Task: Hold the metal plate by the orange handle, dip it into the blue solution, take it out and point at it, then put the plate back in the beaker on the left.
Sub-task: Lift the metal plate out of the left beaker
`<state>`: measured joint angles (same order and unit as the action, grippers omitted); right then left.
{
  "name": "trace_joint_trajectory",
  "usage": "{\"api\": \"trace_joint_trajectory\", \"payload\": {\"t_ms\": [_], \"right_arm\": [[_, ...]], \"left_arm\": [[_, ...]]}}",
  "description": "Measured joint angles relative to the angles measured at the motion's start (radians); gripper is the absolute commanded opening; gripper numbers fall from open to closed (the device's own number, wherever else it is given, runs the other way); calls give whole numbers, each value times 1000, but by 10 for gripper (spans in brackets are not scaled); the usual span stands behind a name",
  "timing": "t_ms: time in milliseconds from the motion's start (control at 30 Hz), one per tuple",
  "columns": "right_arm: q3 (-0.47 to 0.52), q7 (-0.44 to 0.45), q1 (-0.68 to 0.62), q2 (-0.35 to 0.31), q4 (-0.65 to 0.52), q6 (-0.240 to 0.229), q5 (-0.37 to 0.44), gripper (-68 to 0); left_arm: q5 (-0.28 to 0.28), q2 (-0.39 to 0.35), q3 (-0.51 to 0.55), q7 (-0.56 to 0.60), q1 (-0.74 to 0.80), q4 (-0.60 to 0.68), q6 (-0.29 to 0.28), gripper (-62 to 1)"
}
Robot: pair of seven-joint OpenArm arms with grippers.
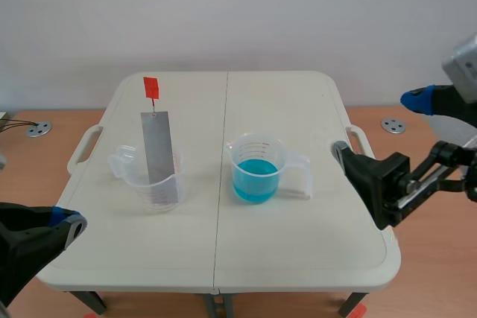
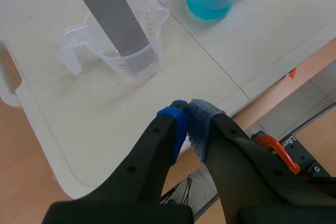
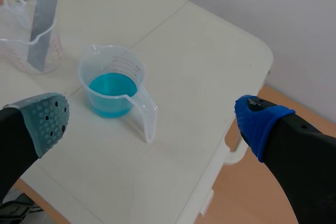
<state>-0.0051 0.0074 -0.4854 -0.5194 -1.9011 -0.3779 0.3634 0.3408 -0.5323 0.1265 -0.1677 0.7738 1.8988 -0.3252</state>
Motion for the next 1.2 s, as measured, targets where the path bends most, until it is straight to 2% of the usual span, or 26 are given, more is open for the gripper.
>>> {"api": "trace_joint_trajectory", "payload": {"t_ms": [300,400,467,500,567,633,700,833,1200], "right_arm": [[-180,-75,243,87,157,1,0,-12],[-244,-77,320,116,212,1,0,-12],[-281,-83,367,135,248,1,0,-12],[-298,-89,392,145,267,0,-1,-12],[-325,-87,431,166,301,0,0,-13],[-347,-88,471,189,340,1,0,-12],[-367,-88,512,214,385,0,0,-13],[-416,-88,595,271,483,-3,0,-13],[-509,-88,800,407,724,-3,0,-15]], "left_arm": [[-1,0,158,188,363,0,2,-597],[-54,-1,207,222,488,0,3,-596],[-70,-2,226,233,540,0,1,-597],[-88,1,233,230,540,-4,0,-596],[-80,-3,244,278,540,-3,19,-597],[-81,-3,255,259,539,-3,37,-597],[-109,-2,259,216,539,-10,38,-597],[-125,-2,258,219,539,-37,44,-597],[-132,-2,258,232,539,-45,44,-597]]}}
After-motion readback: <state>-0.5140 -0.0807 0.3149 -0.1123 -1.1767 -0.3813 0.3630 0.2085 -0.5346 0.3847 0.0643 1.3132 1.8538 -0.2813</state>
